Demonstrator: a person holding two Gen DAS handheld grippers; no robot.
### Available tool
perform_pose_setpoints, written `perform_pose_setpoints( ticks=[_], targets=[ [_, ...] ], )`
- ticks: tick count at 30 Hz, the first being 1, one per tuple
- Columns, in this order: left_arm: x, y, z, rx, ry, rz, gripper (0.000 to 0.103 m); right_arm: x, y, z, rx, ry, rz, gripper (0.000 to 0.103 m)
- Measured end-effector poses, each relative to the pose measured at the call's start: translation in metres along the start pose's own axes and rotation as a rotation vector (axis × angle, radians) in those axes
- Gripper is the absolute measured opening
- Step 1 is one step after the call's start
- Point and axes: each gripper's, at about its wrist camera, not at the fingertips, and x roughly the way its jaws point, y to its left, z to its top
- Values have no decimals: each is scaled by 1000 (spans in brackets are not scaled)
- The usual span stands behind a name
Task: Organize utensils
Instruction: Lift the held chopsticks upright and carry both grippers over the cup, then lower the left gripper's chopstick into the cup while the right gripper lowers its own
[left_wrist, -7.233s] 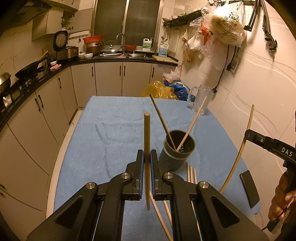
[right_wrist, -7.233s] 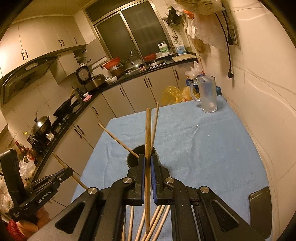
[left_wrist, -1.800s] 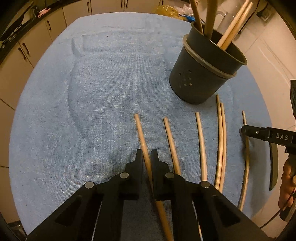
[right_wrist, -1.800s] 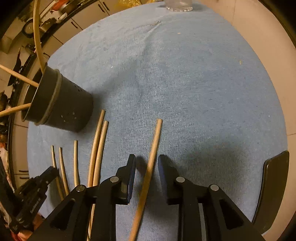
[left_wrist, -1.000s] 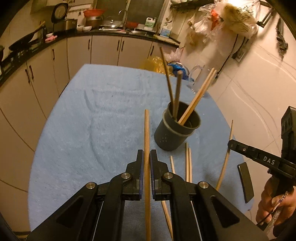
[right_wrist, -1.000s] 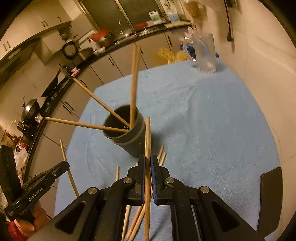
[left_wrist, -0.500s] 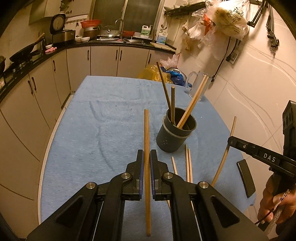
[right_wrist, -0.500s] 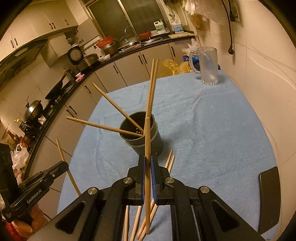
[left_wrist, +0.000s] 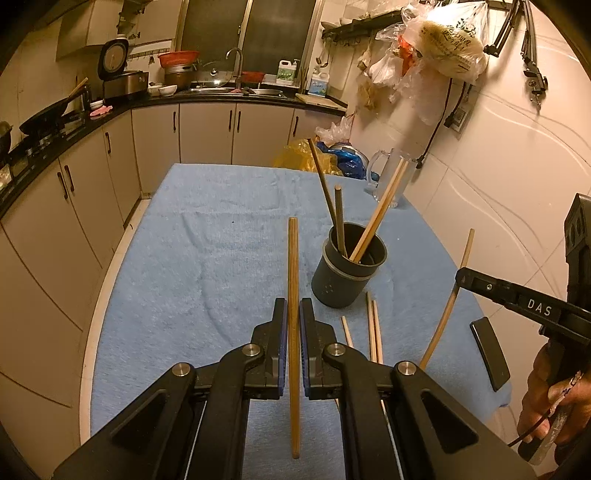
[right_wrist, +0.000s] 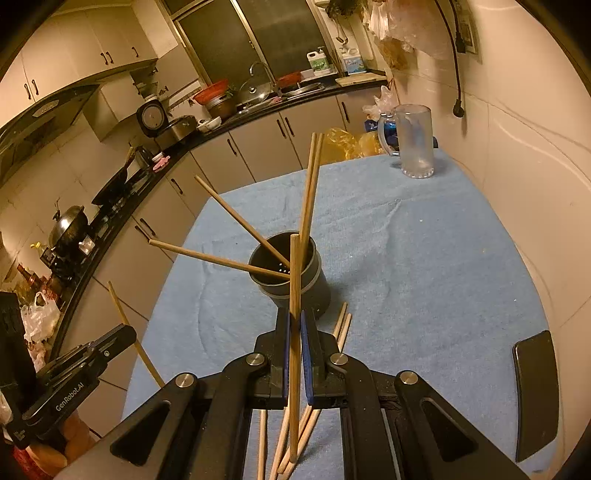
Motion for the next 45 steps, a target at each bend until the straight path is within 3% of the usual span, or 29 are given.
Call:
perform_pose_setpoints(
  ticks=[45],
  targets=[
    [-15,-20,15,56,-42,-11,6,-38,3,13,18,-99,25,6]
  ],
)
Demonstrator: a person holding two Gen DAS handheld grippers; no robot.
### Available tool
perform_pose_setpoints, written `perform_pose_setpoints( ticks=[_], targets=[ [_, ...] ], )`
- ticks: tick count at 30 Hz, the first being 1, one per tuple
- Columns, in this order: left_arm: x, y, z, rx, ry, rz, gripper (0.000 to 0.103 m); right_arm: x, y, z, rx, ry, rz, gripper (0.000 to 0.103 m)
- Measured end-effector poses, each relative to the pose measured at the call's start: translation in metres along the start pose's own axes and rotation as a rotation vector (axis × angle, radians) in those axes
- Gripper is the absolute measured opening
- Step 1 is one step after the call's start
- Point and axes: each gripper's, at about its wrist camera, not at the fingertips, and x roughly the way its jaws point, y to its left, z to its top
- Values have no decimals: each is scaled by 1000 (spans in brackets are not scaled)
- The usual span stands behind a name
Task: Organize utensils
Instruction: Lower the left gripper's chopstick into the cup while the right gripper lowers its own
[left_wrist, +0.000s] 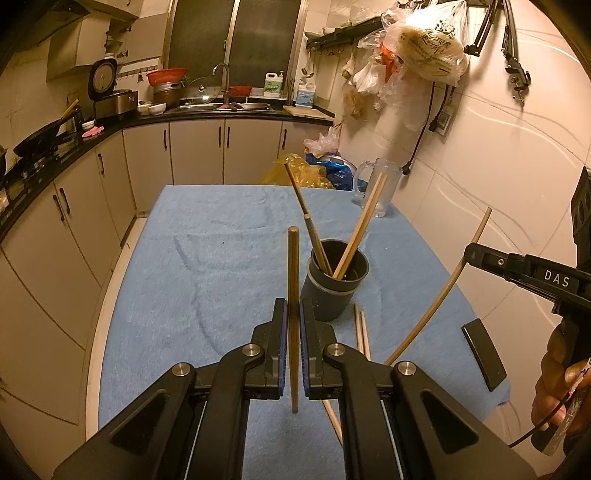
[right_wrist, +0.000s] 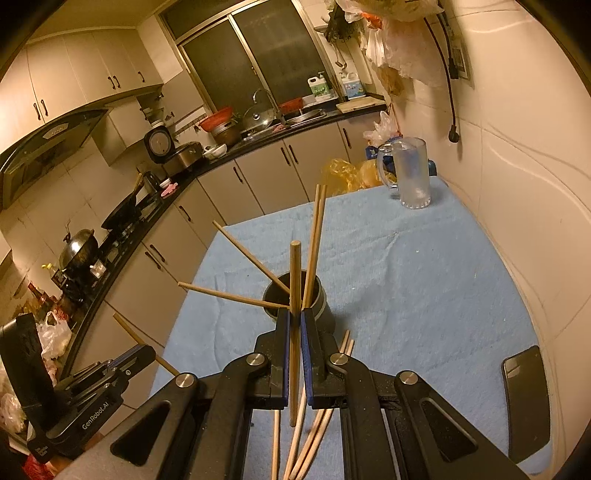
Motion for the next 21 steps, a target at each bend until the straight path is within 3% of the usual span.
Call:
perform_pose_setpoints(
  ticks=[21],
  targets=[
    [5,-23,28,30,-35,-19,6,-11,-8,28,-7,-41,10,6]
  ],
)
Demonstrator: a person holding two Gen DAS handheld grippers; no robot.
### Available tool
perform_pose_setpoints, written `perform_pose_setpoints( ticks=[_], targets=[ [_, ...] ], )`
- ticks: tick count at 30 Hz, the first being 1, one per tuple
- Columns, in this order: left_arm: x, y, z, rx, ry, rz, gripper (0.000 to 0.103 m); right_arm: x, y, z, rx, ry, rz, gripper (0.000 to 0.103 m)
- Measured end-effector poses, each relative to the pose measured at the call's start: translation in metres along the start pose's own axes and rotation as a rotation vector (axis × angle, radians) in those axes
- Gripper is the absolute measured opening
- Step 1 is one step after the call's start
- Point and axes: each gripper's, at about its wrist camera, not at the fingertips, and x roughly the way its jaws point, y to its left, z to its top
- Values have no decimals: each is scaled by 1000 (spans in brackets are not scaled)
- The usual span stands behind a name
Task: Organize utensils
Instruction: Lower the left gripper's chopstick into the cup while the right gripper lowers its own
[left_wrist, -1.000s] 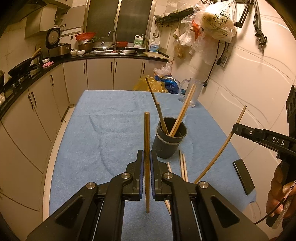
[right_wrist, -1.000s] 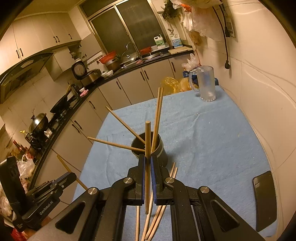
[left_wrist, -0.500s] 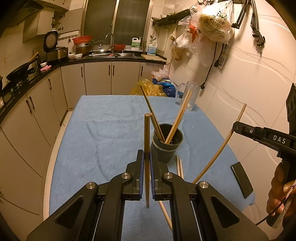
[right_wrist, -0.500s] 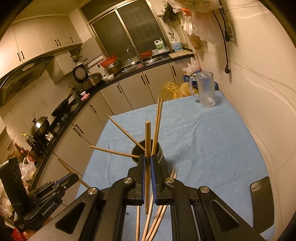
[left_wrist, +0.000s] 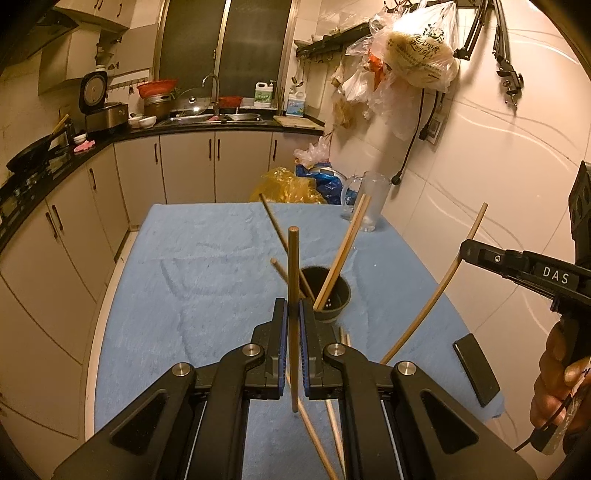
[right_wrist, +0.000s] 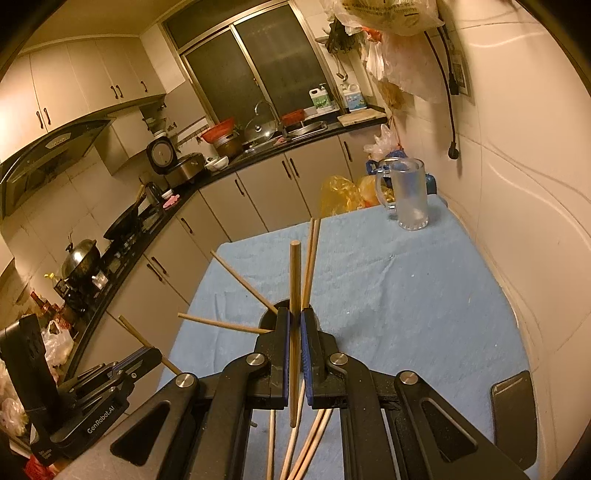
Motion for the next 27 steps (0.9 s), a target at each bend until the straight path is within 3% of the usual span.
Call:
perform_pose_setpoints(
  ticks=[17,27],
  targets=[
    [-3,-15,51,7,-72,-28,6,-6,-3,41,-18,-51,28,6],
    [18,-14,93,-39,-92,-23,6,11,-5,79,-24,-82,45,6]
  ],
)
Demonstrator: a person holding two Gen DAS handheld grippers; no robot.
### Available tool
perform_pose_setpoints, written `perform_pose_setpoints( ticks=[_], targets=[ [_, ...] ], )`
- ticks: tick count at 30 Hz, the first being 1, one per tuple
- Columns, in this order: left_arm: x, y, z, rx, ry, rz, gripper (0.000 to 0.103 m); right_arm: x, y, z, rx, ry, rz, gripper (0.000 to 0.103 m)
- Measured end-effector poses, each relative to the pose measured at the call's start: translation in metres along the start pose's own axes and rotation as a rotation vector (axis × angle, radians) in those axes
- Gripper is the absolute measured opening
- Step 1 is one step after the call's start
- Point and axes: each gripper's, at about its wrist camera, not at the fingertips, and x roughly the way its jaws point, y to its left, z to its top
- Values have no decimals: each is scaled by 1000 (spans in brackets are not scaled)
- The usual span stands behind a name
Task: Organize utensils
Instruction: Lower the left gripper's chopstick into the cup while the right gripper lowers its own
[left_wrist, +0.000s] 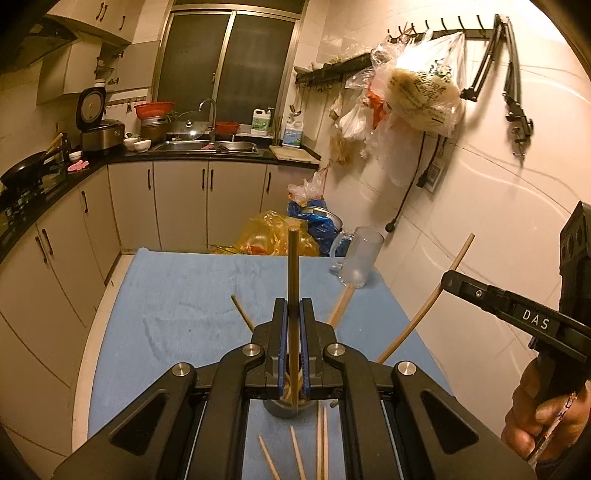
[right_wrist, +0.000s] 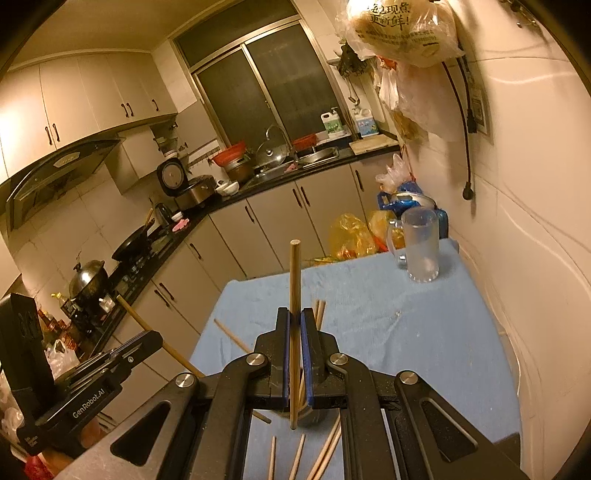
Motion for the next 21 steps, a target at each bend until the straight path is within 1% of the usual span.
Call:
perform_pose_setpoints(
  ticks=[5,10,14,18,21],
  targets=[
    [20,5,4,-22,13,24,6,18,-1,12,11,-3,4,6],
    [36,10,3,-43,27,38,6,43,-2,11,-8,33,-8,6],
    [33,9,7,-48,15,36,6,58,-9,5,-1,63,-8,6],
    [25,5,17,-38,-16,25,6,61,-10,6,-11,63,-5,6],
    [24,5,19,-38,-19,18,6,64,-10,4,-14,66,-3,6]
  ],
)
